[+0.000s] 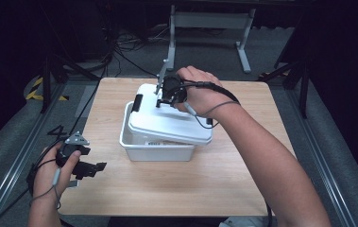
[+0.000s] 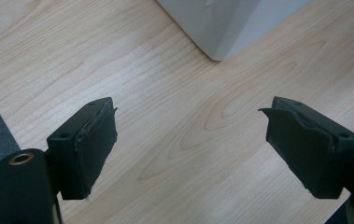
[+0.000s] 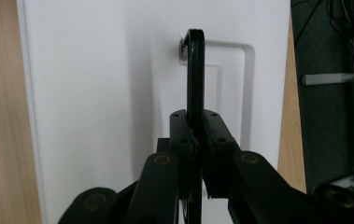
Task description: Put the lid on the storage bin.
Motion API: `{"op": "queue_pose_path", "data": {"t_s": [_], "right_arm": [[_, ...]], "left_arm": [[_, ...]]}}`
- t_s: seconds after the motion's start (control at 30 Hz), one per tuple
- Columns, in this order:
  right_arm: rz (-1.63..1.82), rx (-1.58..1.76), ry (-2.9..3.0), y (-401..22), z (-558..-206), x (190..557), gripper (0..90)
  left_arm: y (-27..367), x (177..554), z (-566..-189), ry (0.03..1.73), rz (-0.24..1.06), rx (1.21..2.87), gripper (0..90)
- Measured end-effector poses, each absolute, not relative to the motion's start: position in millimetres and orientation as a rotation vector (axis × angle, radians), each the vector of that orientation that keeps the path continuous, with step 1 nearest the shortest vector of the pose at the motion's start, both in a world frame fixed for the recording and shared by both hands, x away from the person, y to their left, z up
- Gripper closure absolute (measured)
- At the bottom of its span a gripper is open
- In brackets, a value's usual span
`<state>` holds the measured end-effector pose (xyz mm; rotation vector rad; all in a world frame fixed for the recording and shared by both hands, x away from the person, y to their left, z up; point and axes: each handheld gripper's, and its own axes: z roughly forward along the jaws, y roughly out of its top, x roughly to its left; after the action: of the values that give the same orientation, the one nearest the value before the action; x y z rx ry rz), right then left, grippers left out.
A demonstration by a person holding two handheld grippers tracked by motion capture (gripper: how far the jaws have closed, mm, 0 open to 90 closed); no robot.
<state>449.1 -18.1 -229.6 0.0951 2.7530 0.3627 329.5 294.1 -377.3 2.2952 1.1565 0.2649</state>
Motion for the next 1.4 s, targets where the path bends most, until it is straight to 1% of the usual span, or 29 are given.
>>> {"op": "queue_pose_path", "data": {"t_s": [0.23,0.43,0.9,1.4], "right_arm": [[0.352,0.051,2.765,-1.4,-239.2,452.4,85.2],[0.322,0.018,2.772,7.7,-249.5,455.5,85.2],[0.301,-0.042,2.795,23.5,-268.6,457.1,85.0],[0.28,-0.075,2.775,29.0,-272.1,454.1,84.8]], "left_arm": [[292.4,335.2,-381.8,1.142,0.238,2.3,17.3],[293.8,335.1,-378.6,1.134,0.255,2.291,16.9],[293.7,335.0,-378.6,1.134,0.247,2.293,17.0],[292.7,335.7,-378.9,1.126,0.254,2.299,17.0]]}}
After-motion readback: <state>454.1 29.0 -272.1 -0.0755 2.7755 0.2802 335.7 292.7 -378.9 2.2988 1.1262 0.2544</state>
